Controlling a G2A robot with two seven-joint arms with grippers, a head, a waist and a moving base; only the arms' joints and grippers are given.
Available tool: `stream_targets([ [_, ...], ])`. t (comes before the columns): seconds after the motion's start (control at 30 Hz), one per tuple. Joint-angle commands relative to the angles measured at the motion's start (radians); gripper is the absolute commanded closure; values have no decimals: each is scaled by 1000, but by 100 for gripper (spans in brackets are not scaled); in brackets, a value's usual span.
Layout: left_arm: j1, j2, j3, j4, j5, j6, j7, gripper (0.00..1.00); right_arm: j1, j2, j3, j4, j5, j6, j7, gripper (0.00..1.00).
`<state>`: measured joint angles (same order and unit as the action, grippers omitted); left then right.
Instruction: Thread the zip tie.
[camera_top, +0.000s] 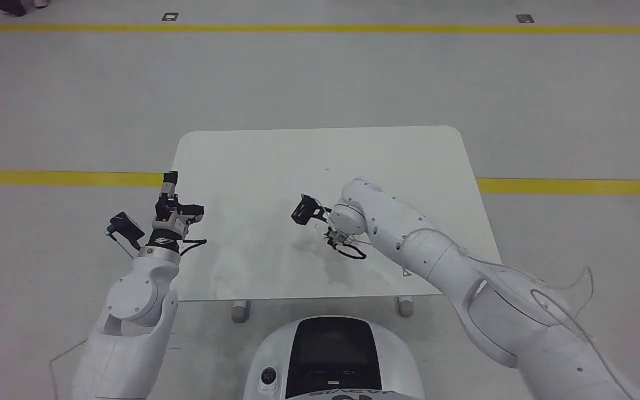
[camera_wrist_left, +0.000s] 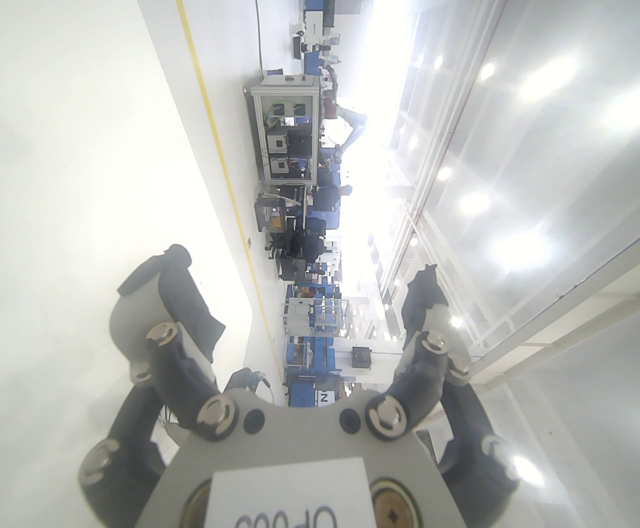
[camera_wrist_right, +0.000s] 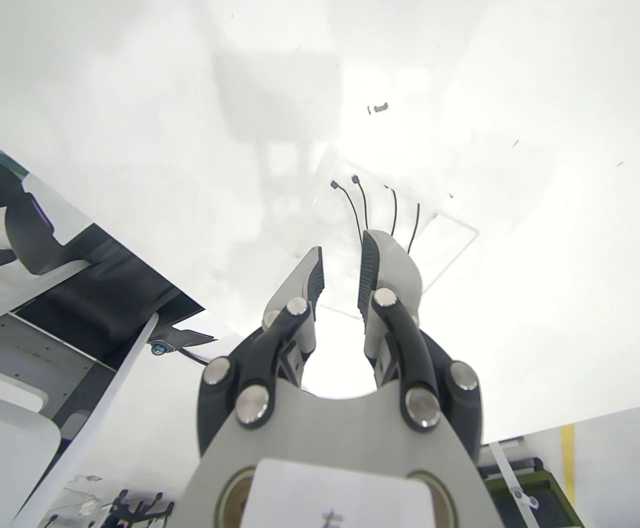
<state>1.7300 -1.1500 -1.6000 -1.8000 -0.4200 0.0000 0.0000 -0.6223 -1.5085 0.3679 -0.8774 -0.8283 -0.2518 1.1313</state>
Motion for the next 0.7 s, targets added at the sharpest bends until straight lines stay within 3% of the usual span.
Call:
stream_targets([
  [0.0,0,0,0,0,0,0,0,0,1,-8,-5,15,-7,-1,-2,88],
  [0.67,0,0,0,0,0,0,0,0,23,-100,-20,219,-11,-48,-63,89],
])
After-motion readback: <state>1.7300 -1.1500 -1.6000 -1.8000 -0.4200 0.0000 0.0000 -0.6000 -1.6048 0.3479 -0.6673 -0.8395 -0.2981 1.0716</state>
